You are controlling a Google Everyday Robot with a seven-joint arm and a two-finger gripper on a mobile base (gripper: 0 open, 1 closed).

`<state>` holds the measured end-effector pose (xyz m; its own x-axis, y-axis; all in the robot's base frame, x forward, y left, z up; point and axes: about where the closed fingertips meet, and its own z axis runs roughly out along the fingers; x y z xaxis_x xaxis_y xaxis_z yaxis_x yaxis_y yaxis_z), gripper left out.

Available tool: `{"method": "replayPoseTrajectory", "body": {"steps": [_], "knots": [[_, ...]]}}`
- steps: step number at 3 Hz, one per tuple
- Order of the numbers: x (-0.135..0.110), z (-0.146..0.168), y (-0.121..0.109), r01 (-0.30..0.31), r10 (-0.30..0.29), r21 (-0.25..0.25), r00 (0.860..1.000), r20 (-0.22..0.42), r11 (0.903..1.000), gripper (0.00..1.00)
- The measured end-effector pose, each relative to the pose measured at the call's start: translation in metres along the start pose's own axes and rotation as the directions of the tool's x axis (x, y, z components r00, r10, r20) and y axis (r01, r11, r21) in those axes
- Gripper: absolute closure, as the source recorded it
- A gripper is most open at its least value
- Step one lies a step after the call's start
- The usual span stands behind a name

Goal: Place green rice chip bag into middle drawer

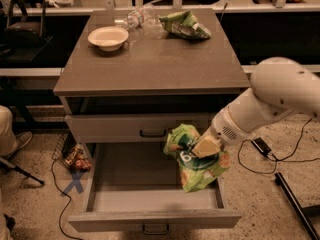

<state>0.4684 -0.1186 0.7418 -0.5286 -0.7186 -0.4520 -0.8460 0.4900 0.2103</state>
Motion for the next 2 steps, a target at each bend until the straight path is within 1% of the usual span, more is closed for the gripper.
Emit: {"method": "replayPoseTrajectory", "body": {"steps": [1, 2], "knots": [[0.000, 0.073, -0.002, -0.001, 0.006, -0.086, 0.998, 0.059, 0.9963, 1.00], [0.004, 0.153, -0.008, -0.034, 0.042, -0.106, 0.996, 0.074, 0.9938, 1.00]]}}
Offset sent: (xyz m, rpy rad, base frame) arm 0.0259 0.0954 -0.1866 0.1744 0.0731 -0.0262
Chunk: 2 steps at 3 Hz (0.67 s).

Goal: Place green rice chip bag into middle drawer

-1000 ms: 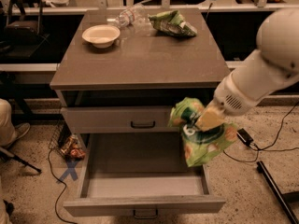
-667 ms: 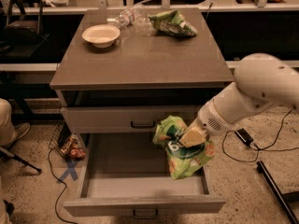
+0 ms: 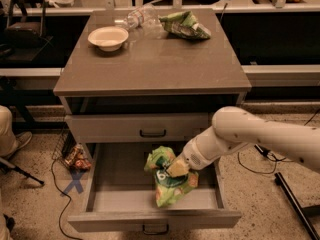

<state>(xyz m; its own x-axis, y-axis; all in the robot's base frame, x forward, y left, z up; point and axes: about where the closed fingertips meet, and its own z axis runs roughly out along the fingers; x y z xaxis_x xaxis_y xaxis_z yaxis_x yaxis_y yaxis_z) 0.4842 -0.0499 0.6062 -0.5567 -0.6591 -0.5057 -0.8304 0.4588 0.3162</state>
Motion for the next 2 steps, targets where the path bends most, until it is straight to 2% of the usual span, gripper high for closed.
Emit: {"method": "replayPoseTrajectory", "body": {"steps": [1, 2], "knots": [[0.009, 0.045, -0.008, -0.040, 0.041, 0.027, 0.998, -0.037, 0.9989, 1.00], [0.018, 0.083, -0.015, -0.098, 0.100, 0.037, 0.993, -0.064, 0.9945, 0.82]]}}
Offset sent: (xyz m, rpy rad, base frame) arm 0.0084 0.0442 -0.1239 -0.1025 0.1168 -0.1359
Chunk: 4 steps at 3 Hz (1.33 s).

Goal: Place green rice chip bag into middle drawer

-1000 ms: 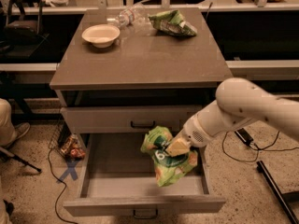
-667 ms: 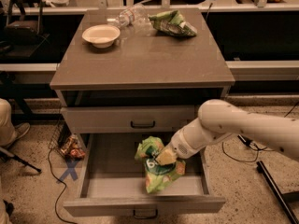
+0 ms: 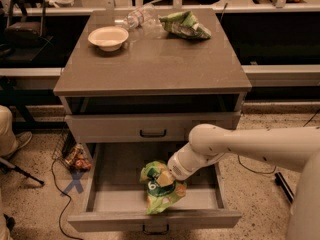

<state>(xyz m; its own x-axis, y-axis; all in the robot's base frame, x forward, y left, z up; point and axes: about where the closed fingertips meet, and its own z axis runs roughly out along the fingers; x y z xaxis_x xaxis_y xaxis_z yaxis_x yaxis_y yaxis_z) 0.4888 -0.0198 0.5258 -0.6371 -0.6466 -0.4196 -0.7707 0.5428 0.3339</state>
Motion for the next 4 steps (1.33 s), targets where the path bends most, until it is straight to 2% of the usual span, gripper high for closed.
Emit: {"method": "replayPoseTrajectory", "body": {"steps": [1, 3, 4], "knots": [[0.004, 0.031, -0.004, -0.049, 0.049, -0.005, 0.999, -0.013, 0.9988, 0.51], [0.012, 0.042, -0.011, -0.092, 0.092, 0.005, 0.996, -0.008, 0.9957, 0.05], [0.021, 0.030, -0.018, -0.104, 0.104, 0.016, 0.995, 0.010, 0.9944, 0.00]]}}
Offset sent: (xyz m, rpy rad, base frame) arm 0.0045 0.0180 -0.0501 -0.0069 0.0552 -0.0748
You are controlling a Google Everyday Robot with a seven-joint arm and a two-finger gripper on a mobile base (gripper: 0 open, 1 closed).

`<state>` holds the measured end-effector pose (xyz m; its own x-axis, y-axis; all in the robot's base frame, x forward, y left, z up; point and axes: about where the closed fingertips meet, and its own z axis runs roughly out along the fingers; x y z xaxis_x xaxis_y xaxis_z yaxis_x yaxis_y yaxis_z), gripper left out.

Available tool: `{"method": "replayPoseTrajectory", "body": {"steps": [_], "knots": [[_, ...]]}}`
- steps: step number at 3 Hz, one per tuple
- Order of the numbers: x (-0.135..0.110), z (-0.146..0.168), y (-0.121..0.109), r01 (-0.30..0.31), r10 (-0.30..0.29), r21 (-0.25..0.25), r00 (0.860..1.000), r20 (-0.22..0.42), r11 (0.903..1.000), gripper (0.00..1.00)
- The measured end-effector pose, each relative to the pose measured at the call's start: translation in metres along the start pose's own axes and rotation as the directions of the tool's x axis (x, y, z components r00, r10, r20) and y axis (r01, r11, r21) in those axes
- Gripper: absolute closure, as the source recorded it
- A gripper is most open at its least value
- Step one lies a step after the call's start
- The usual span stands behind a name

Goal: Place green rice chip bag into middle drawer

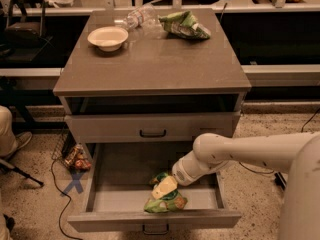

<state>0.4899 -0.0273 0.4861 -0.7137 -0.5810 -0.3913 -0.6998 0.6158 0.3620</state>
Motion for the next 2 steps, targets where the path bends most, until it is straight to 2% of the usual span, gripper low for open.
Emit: {"method": "replayPoseTrajectory", "body": {"steps": [1, 2], "knots": [[0.018, -0.052, -0.031, -0.027, 0.024, 0.063, 0.999, 0.047, 0.9976, 0.00], [0.035, -0.092, -0.054, -0.064, 0.056, 0.093, 0.995, 0.086, 0.9935, 0.00]]}}
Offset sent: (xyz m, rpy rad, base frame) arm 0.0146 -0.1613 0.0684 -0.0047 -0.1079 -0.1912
